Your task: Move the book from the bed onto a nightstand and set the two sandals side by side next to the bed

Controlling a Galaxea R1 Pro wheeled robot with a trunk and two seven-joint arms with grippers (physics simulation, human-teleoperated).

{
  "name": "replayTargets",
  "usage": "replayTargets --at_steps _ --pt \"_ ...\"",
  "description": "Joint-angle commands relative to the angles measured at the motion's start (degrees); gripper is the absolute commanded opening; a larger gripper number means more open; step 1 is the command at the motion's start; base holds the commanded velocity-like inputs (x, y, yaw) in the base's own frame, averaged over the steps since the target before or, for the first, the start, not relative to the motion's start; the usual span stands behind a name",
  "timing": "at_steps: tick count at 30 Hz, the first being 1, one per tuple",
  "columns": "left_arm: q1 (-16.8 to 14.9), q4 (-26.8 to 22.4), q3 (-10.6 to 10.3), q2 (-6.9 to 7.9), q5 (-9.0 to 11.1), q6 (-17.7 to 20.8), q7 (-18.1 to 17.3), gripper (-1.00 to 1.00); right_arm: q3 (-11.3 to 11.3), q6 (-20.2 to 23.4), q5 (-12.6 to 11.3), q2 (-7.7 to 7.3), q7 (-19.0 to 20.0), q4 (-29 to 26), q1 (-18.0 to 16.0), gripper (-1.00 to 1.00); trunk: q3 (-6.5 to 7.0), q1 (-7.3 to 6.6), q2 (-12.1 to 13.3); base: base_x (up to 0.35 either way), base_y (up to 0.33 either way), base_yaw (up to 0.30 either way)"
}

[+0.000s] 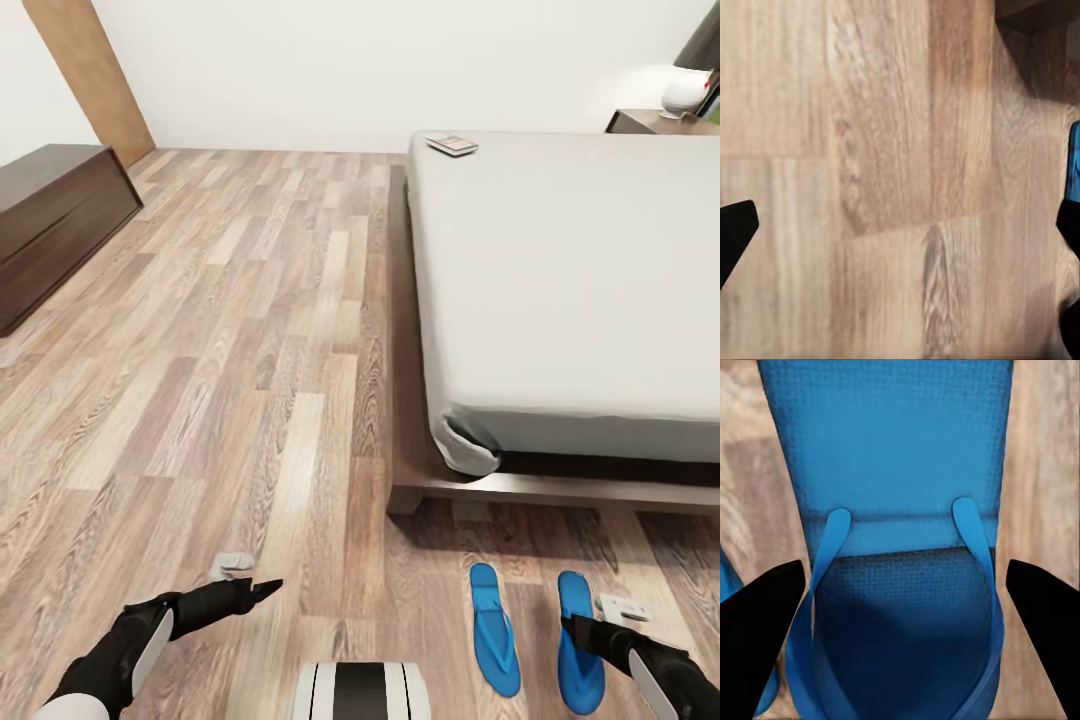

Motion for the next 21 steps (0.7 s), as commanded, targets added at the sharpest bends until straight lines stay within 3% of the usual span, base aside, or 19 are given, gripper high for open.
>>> replayTargets --at_steps 1,11,21 --pt "0.0 0.0 0.1 -0.31 0.4 0.5 -0.1 1.0 -0.3 0.4 -0.3 0.01 0.3 -0.1 0.0 -1.0 -0.04 -0.01 0.0 0.06 0.285 0.0" --pt "0.0 0.1 0.2 -0.88 0.4 0.4 0.2 1.0 -0.2 0.4 -0.3 0.0 0.3 -0.1 0.0 -1.0 -0.04 -0.01 0.0 0.1 0.098 0.0" --pt "0.0 0.0 0.2 -0.88 0.4 0.5 0.2 1.0 -0.2 0.4 -0.3 0.0 0.3 -0.1 0.0 -1.0 -0.04 -0.01 0.0 0.014 0.009 0.0"
